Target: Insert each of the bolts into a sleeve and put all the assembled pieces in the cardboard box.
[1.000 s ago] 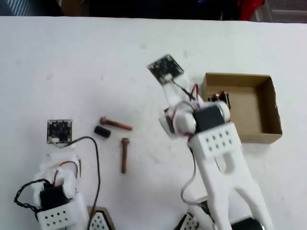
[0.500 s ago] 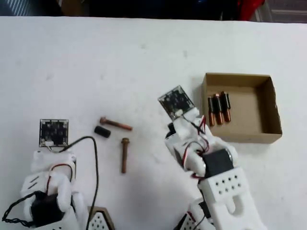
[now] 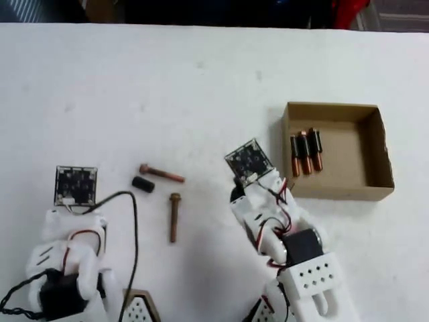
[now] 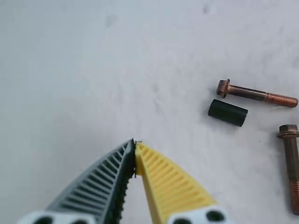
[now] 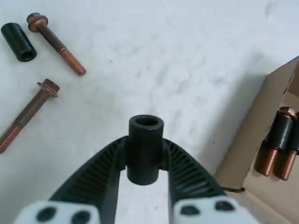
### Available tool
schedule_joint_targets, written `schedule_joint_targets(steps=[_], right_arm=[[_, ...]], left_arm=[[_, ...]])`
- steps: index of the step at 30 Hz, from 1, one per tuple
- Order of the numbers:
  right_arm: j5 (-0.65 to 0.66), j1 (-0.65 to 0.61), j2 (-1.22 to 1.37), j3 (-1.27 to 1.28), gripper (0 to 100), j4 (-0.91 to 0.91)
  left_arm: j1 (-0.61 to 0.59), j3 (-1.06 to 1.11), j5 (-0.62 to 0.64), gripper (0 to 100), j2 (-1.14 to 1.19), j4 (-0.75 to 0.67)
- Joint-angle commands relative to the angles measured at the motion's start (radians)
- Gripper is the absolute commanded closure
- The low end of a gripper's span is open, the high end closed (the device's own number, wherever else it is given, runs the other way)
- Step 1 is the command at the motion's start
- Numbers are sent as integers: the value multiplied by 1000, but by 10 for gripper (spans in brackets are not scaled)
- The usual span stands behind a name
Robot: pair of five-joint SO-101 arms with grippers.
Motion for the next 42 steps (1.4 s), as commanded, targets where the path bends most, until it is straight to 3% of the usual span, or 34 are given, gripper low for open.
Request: schedule_joint_targets(steps=[1,5,10,21,32,42], right_arm=[[-9,4,-31,-8,981,-25],[-9,7,-59,-3,981,-45],[-9,70,-102,55,981,-127],[-9,119,-232,193,981,-232],[-9,180,-278,215,981,-231],[-9,180,-278,226,981,-236]], left_arm=[[16,-157,-8,978,199,-14],[39,-275,-8,978,418,-6],[183,-347,6,977,648,26],[453,-497,247,976,1109,14],[573,-733,502,976,1527,14],[601,-789,516,949,1781,-150]])
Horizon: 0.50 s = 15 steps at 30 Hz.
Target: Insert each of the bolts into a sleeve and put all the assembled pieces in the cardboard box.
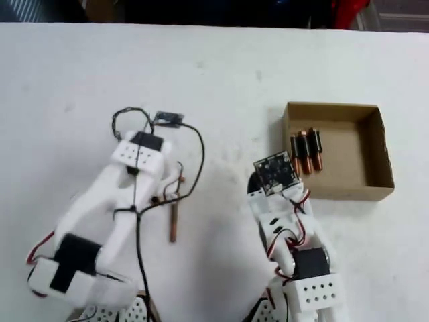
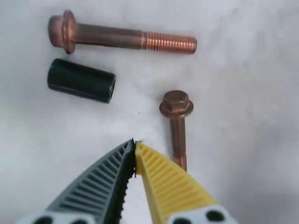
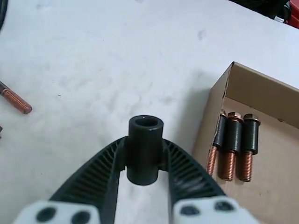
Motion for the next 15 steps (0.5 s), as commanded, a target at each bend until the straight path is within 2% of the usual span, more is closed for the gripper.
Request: schedule_joint_targets(steps=[1,5,9,12,15], right_arm=[[-11,12,-18,-9,981,-28],[-11,12,-18,-9,981,-27],[-11,12,-18,2,981,-28],[-11,12,-18,5,981,-30],[-11,12,-18,5,981,-30]], left_arm=[[12,-43,12,927,33,-69],[13,-44,14,867,35,-69],[13,-38,21,862,38,-100],[13,-15,92,861,41,-141],[15,15,104,861,41,-190]])
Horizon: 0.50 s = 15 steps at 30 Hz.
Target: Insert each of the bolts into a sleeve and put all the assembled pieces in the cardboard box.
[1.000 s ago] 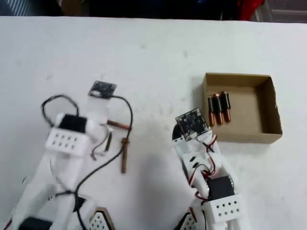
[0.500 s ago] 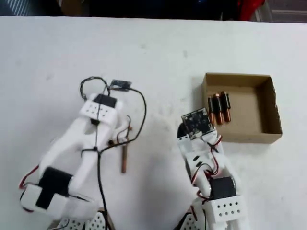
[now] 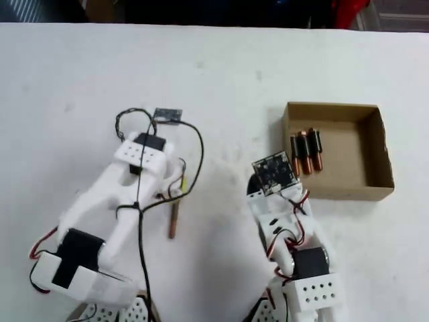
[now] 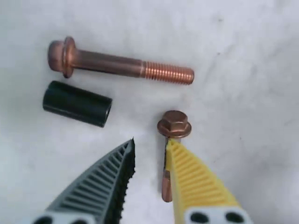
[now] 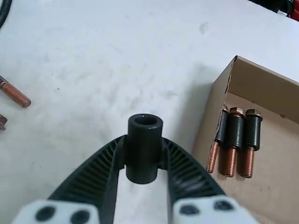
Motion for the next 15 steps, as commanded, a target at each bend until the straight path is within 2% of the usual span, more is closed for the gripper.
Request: schedule_joint_targets(steps=[1,5,15], right_arm=[[-9,13,-18,-8,981,-28],[-9,13,-18,-8,981,-28],[-5,13,-18,-8,981,-28]], left_arm=[[15,25,31,861,2,-92],[15,75,31,861,2,-167],[33,87,31,861,1,-167]])
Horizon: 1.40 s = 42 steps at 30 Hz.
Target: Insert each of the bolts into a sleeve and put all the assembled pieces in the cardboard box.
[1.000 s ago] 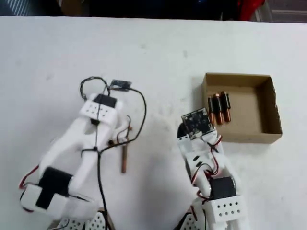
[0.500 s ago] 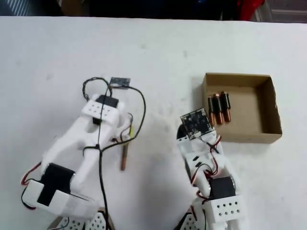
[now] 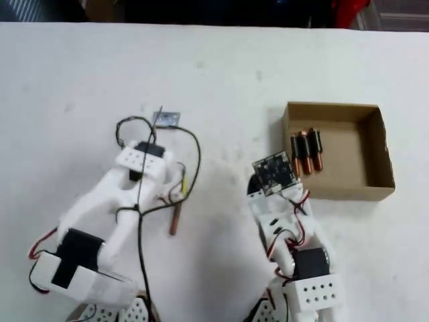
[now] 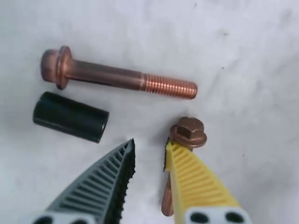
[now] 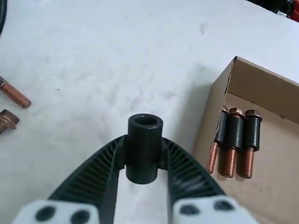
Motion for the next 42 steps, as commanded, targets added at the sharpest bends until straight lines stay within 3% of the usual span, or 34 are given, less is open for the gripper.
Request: schedule_joint_targets(steps=[1,6,16,24,31,37,42], right_arm=[[-5,13,-18,-8,981,-28],[-9,13,-18,-8,981,-28],[-9,7,-18,-8,981,-25],[-9,7,-18,-8,981,-25],[-9,13,-18,-6,981,-22],[-5,7,-18,-6,981,-22],[-3,7,-18,-6,981,-25]], left_arm=[[44,-11,11,861,1,-11],[105,-8,9,861,1,11],[97,-26,6,861,-16,17],[101,-87,2,861,-153,201],[108,-86,-201,863,-166,219],[114,-86,-203,863,-166,218],[197,-80,-203,864,-165,189]])
